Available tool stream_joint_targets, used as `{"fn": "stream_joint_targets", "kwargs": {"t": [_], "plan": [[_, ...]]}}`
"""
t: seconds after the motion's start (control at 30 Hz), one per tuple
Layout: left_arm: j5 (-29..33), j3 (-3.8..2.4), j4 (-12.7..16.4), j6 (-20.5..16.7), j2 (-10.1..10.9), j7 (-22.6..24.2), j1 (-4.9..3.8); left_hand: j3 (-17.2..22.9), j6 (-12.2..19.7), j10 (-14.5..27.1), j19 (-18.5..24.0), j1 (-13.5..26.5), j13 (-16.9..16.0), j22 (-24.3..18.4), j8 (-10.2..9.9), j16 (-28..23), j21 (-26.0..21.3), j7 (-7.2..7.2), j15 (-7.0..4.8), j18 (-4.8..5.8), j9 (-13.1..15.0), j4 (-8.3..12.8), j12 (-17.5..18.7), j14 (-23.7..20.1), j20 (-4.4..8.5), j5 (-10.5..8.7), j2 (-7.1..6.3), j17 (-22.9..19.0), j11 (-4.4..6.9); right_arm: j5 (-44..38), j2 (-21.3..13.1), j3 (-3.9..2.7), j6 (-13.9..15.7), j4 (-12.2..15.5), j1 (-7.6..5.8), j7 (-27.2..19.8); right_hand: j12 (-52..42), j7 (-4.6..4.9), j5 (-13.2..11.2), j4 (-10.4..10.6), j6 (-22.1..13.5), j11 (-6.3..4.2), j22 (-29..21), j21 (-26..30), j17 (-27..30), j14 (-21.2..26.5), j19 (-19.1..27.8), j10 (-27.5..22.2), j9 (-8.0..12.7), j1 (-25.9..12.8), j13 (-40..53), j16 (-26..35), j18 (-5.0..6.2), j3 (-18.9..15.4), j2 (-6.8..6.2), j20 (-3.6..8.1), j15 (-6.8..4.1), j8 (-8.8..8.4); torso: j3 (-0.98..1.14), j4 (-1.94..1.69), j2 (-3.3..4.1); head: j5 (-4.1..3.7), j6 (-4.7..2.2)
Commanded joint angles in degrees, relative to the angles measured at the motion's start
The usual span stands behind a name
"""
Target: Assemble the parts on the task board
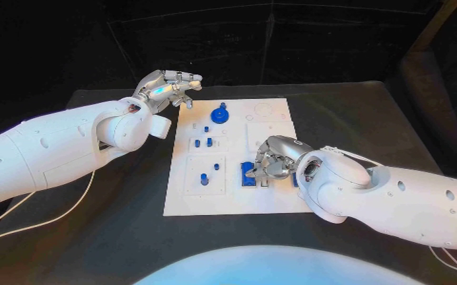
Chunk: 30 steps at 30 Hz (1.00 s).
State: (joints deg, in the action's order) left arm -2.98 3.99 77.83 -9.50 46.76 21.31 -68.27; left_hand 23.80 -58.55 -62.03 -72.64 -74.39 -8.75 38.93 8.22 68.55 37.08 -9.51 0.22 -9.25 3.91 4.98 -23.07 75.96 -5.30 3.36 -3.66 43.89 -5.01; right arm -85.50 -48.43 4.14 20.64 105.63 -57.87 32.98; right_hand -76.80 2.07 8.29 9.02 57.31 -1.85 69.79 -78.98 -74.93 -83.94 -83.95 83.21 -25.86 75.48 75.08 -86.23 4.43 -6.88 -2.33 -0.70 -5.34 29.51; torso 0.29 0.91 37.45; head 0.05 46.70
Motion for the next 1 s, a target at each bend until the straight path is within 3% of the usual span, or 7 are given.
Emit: {"fn": "stream_joint_targets", "kwargs": {"t": [0.03, 0.17, 0.23, 0.4, 0.7, 1.0], "plan": [[0.0, -0.01, 0.0, 0.7, 0.0, 0.2, -0.07, -0.2, 0.4, 0.4, 0.0, 0.2, -0.1, -0.1, 0.3, -0.2, -0.2, -0.07, -0.08, -1.16, 0.0, 0.1, -0.4, -0.4, -0.45, 0.07, 0.40, 0.0, 0.10, -0.6, -0.3, 0.06, -0.4, 0.2, -0.01, -1.4, -0.3, 0.07, -0.5, -0.1, 0.4, -0.22, 0.1, -0.4, -8.8, -4.8, -0.3, 0.3, -0.1, 0.0, 2.2, -0.3, -0.65, -0.5, -0.24, 0.16, -0.37, 0.32, 0.06, 0.00, 0.06, -0.05, 0.07], [0.0, 0.00, -0.1, 0.8, 0.0, 0.1, -0.06, -0.2, 0.4, 0.4, 0.0, 0.2, -0.1, -0.1, 0.3, -0.2, -0.2, -0.07, -0.08, -1.16, 0.0, 0.1, -0.4, -0.4, -0.45, 0.07, 0.40, 0.0, 0.10, 0.7, -1.2, 0.06, 0.8, 0.8, -0.01, -4.2, -0.6, 0.13, -0.4, 0.6, 0.4, -0.15, 0.3, -0.5, -9.0, -4.8, -0.3, 0.5, -0.2, -1.5, 2.5, -0.5, -0.69, -1.8, -0.32, 0.12, -0.31, 0.31, 0.11, 0.02, 0.03, -0.01, 0.10], [0.0, 0.00, -0.1, 0.8, 0.0, 0.1, -0.06, -0.2, 0.4, 0.4, 0.0, 0.2, -0.1, -0.1, 0.3, -0.2, -0.2, -0.07, -0.08, -1.16, 0.0, 0.1, -0.4, -0.4, -0.45, 0.07, 0.40, 0.0, 0.10, 1.9, -1.8, 0.05, 1.2, 1.2, -0.01, -6.2, -0.6, 0.13, -0.5, 0.8, 0.4, -0.15, 0.3, -0.5, -9.1, -4.8, -0.3, 0.5, -0.3, -1.8, 2.6, -0.5, -0.69, -2.1, -0.34, 0.12, -0.31, 0.31, 0.02, 0.01, 0.06, -0.06, 0.04], [0.0, 0.02, -0.2, 0.8, -0.1, 0.1, -0.05, -0.2, 0.4, 0.4, 0.0, 0.2, -0.1, -0.1, 0.3, -0.2, -0.2, -0.07, -0.08, -1.16, 0.0, 0.1, -0.4, -0.4, -0.45, 0.07, 0.40, 0.0, 0.10, 3.3, -2.8, 0.05, -0.1, 1.8, -0.01, -8.4, -0.5, 0.13, -0.7, 0.9, 0.4, -0.14, 0.3, -0.5, -9.0, -4.8, -0.3, 0.5, -0.3, -1.9, 2.5, -0.5, -0.68, -2.3, -0.36, 0.12, -0.31, 0.30, 0.05, 0.05, 0.06, -0.01, 0.08], [0.0, 0.07, -0.2, 0.9, -0.1, 0.1, -0.03, -0.2, 0.4, 0.4, 0.0, 0.2, -0.1, -0.1, 0.3, -0.2, -0.2, -0.07, -0.08, -1.16, 0.0, 0.1, -0.4, -0.4, -0.45, 0.07, 0.40, 0.0, 0.10, 3.9, -3.5, 0.05, -5.1, 1.7, -0.03, -7.8, -0.3, 0.09, -0.8, 0.7, 0.3, -0.16, 0.2, -0.4, -8.9, -4.8, -0.3, 0.4, -0.4, -1.6, 2.4, -0.4, -0.65, -2.4, -0.11, 0.11, -0.31, 0.29, -0.02, -0.02, 0.08, -0.03, 0.18], [0.0, 0.09, -0.2, 0.9, -0.1, 0.1, -0.02, -0.2, 0.4, 0.4, 0.0, 0.2, -0.1, -0.1, 0.3, -0.2, -0.2, -0.07, -0.08, -1.16, 0.0, 0.1, -0.4, -0.4, -0.45, 0.07, 0.40, 0.0, 0.10, 3.2, -2.5, 0.05, -6.4, 0.8, -0.03, -6.4, -0.3, 0.04, -0.4, 0.0, 0.3, -0.21, 0.2, -0.4, -8.9, -4.8, -0.2, 0.3, -0.5, -0.4, 2.4, -0.3, -0.64, -2.5, 0.60, 0.11, -0.33, 0.28, -0.06, -0.12, 0.09, 0.03, 0.43]]}}
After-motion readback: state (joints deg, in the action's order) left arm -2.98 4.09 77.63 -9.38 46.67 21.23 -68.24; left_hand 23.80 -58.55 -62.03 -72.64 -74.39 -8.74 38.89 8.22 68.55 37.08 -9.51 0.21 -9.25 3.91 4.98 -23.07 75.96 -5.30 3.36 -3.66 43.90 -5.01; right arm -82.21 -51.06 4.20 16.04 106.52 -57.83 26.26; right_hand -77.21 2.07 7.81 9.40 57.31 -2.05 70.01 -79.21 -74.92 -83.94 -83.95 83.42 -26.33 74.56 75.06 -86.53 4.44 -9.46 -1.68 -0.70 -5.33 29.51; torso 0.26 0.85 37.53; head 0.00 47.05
